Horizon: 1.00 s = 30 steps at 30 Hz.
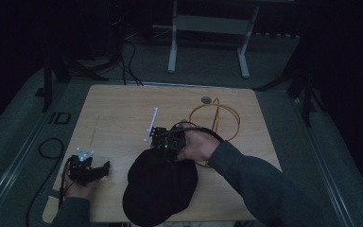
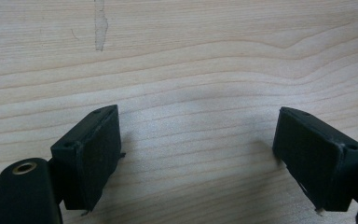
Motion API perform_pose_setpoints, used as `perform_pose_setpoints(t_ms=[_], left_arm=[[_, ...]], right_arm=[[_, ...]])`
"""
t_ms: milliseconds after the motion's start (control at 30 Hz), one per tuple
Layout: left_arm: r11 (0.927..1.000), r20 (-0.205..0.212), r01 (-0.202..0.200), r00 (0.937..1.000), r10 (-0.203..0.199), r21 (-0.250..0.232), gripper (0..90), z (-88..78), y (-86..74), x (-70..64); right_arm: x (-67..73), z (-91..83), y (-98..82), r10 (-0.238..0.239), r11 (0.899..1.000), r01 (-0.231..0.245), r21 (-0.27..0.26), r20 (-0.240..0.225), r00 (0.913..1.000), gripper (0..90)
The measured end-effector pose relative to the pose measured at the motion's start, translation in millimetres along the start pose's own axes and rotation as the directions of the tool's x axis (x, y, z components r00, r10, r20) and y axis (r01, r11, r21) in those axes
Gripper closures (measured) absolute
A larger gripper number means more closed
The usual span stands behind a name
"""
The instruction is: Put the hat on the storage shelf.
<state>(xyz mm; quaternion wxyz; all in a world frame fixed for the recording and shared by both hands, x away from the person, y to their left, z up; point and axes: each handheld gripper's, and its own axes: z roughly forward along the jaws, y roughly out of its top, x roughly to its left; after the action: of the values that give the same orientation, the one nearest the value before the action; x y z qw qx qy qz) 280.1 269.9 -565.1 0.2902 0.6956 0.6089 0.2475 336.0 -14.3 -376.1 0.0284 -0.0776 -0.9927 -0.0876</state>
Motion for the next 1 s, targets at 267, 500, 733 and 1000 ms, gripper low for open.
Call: perform_pose_setpoints(t_ms=[267, 500, 733, 1000], left_arm=[[1.0000, 0.000, 0.000, 1.0000, 0.000, 0.000, 15.2, 0.0, 0.0, 0.0], [1.0000, 0.000, -0.002, 1.0000, 0.002, 0.001, 15.2, 0.0, 0.0, 0.1], [1.0000, 0.000, -0.002, 1.0000, 0.002, 0.001, 15.2, -0.1, 0.0, 0.1], [1.0000, 0.001, -0.002, 1.0000, 0.002, 0.001, 15.2, -0.1, 0.0, 0.1]], right_arm=[[6.1, -17.2, -3.6, -0.019, 1.000, 0.019, 0.008, 0.018, 0.9997, 66.8], [14.2, -35.5, -2.0, -0.050, 0.998, 0.048, 0.036, 0.043, 0.9978, 66.8], [15.9, -51.4, -4.5, -0.050, 0.998, 0.048, 0.042, 0.053, 0.9973, 66.7], [22.0, -76.4, -6.0, -0.057, 0.998, 0.057, 0.007, 0.051, 0.9971, 66.7]])
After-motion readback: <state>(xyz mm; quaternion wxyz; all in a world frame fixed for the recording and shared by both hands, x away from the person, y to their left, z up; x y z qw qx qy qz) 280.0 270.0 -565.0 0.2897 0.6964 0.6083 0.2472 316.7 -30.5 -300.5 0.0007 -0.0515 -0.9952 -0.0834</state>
